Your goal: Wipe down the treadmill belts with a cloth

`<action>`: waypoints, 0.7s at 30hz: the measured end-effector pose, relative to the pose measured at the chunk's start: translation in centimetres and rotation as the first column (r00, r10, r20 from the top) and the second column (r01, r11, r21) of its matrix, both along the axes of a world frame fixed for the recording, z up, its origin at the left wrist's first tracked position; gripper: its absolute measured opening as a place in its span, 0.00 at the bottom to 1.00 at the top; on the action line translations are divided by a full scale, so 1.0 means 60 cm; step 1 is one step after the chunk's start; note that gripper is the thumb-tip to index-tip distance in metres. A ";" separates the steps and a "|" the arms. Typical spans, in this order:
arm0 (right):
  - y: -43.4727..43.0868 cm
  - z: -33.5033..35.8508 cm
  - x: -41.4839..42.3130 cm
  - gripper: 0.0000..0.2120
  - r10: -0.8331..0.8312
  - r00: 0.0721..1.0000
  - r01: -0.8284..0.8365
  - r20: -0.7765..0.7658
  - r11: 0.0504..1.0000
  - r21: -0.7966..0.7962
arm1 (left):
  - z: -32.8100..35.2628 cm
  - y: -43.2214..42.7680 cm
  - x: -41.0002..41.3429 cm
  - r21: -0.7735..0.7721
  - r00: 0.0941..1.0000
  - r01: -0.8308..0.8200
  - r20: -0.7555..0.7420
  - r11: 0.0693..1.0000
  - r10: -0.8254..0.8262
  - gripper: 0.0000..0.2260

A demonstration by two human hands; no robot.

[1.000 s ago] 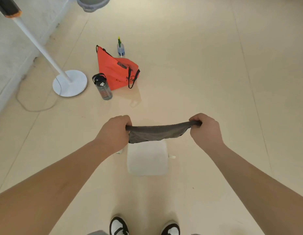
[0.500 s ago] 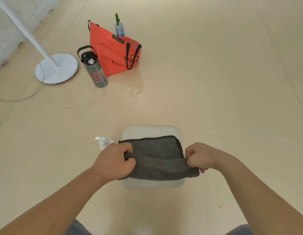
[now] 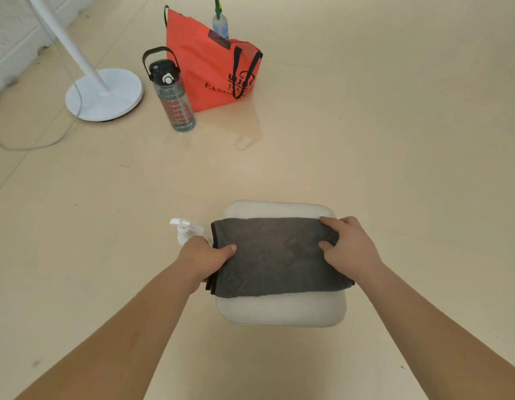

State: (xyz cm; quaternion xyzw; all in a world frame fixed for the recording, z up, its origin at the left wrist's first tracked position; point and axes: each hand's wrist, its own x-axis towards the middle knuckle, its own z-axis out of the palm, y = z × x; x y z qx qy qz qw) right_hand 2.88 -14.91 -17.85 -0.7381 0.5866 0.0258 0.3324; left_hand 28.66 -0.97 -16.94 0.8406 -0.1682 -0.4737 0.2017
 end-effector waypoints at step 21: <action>0.033 0.066 0.028 0.12 -0.205 0.934 0.172 0.292 0.976 0.135 | 0.157 -0.048 -0.115 -0.546 0.991 0.024 -0.100 0.837 -0.094 0.20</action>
